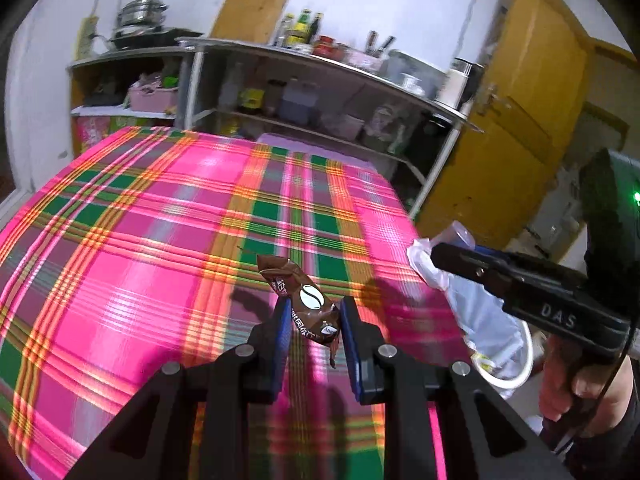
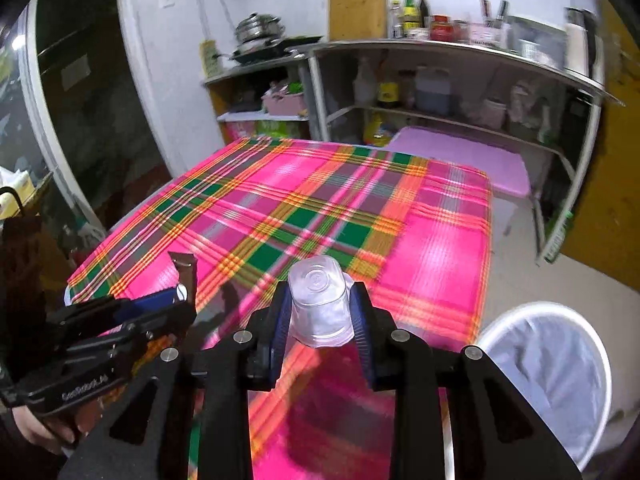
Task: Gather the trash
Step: 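Carry brown wrapper and clear cup over the bin and open both grippers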
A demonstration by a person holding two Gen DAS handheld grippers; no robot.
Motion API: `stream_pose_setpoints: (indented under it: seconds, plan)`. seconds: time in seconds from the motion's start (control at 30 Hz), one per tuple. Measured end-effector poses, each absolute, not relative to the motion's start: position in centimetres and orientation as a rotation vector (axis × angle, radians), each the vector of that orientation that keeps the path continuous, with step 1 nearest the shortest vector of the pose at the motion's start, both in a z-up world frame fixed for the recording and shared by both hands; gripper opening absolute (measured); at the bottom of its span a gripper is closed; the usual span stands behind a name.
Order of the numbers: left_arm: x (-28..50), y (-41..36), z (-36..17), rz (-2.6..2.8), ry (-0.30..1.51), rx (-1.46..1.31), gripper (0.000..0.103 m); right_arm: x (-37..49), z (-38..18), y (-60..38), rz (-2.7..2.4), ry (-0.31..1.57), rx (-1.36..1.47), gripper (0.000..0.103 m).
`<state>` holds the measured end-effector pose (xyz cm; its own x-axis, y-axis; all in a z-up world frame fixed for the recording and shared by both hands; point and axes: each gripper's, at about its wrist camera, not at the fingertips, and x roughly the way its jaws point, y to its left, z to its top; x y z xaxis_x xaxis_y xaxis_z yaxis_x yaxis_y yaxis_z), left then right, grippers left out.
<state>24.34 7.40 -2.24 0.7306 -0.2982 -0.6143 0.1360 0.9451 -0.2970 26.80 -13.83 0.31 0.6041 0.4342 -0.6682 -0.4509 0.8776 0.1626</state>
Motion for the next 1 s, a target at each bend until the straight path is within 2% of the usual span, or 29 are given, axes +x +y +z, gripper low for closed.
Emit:
stream_pose_setpoints:
  seconds: [0.43, 1.0]
  plan:
    - [22.5, -3.4, -1.3, -0.445, 0.733, -0.14, 0.025, 20.0, -0.3, -25.7, 0.304, 0.778, 0.082, 0.031]
    - [26.4, -13.2, -3.9, -0.57, 0.82, -0.073, 0.025, 21.0, -4.1, -33.1, 0.194, 0.836, 0.175, 0.031]
